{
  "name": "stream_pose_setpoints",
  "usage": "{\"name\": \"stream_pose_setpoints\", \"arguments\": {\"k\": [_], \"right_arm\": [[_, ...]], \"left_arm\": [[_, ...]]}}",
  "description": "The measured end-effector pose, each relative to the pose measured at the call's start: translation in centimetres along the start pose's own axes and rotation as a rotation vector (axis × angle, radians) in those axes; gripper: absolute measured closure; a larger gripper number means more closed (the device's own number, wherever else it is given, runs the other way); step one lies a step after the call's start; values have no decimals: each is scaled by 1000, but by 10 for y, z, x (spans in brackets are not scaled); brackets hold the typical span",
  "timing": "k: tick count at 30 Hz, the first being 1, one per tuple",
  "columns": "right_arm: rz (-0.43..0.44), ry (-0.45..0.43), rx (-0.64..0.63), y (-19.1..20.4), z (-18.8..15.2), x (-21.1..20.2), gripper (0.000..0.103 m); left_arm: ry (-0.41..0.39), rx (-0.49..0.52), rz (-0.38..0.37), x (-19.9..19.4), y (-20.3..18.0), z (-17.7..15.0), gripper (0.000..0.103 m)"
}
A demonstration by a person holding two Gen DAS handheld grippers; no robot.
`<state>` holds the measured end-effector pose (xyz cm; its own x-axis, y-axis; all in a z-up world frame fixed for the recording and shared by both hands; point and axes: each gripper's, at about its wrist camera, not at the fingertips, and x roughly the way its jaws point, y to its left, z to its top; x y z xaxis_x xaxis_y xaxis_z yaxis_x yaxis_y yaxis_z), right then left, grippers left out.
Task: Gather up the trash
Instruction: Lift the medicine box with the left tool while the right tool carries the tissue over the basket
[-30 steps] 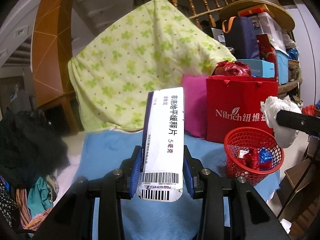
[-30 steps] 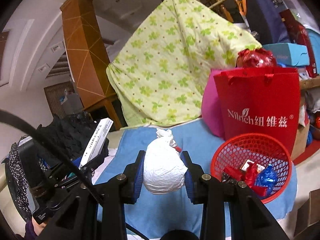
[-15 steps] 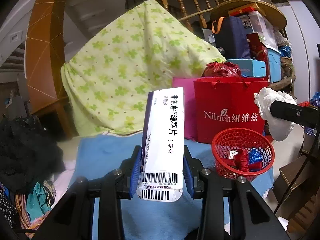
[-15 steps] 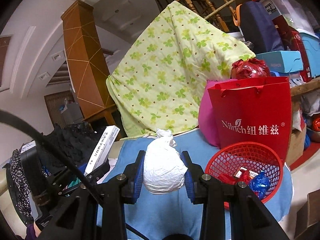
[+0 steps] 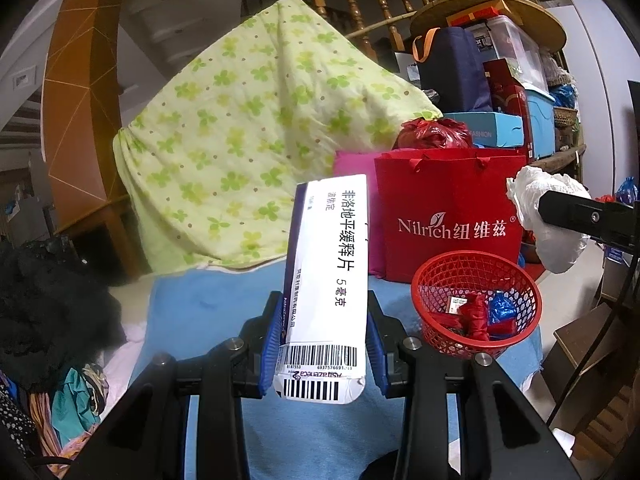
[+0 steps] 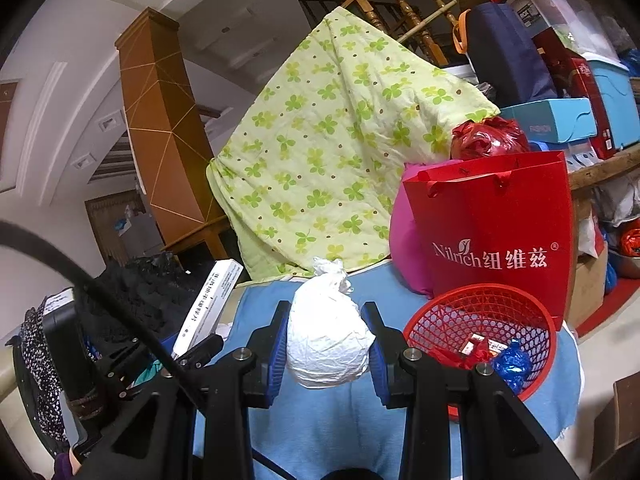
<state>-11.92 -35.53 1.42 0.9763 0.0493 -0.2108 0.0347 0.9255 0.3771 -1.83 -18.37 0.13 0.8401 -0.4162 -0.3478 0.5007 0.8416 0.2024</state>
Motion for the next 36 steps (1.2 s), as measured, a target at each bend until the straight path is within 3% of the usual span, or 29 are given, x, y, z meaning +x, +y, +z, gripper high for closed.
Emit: {"name": "stream_pose_setpoints", "arguments": {"k": [36], "right_arm": [[-21, -11, 53, -16, 0, -14, 66]], "left_arm": [[8, 47, -23, 3, -17, 3, 63]]}}
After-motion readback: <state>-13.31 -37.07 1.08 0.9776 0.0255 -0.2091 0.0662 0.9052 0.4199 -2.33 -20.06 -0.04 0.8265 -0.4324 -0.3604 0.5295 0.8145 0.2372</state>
